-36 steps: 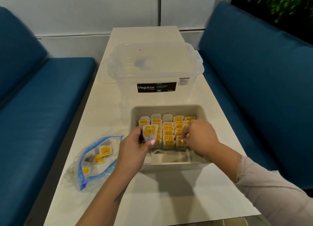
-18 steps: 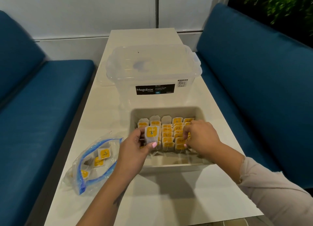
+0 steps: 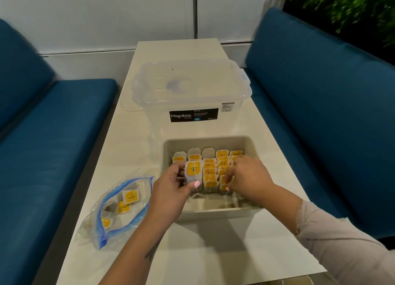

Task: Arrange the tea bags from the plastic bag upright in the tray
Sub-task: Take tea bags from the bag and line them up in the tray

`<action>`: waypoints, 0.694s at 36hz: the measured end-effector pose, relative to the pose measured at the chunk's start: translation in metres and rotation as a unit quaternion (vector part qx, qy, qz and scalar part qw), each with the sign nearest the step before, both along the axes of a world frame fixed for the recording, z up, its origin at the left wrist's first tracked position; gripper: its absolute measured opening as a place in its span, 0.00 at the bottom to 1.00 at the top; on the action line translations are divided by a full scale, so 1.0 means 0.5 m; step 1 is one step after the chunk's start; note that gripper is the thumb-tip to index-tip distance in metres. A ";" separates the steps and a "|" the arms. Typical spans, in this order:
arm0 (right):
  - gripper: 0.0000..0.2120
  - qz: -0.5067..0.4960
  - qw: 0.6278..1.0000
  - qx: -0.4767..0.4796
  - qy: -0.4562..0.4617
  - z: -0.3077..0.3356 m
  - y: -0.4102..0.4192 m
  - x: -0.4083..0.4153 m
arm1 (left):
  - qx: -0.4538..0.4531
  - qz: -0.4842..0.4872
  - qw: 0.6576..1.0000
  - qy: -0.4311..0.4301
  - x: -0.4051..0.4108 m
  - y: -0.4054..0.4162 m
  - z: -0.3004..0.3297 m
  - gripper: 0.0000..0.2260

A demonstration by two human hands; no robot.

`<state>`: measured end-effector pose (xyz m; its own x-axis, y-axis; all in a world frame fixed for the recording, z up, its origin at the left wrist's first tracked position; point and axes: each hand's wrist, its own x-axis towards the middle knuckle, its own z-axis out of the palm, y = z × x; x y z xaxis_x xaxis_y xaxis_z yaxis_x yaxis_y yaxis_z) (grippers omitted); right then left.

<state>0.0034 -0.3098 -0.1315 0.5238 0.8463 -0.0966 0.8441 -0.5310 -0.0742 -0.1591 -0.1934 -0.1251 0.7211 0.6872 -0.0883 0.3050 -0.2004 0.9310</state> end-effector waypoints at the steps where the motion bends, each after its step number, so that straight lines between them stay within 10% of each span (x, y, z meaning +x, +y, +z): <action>1: 0.09 0.002 1.000 0.002 -0.003 -0.003 0.000 -0.001 | -0.002 0.000 1.000 -0.001 -0.001 0.000 0.000 0.18; 25: 0.13 -0.019 0.999 0.000 -0.038 -0.005 0.001 0.006 | -0.002 -0.002 1.000 0.003 -0.001 0.004 -0.008 0.18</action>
<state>0.0066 -0.3093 -0.1339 0.5614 0.8257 -0.0551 0.8266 -0.5627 -0.0117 -0.1595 -0.1915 -0.1291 0.7232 0.6840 -0.0956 0.3100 -0.1978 0.9299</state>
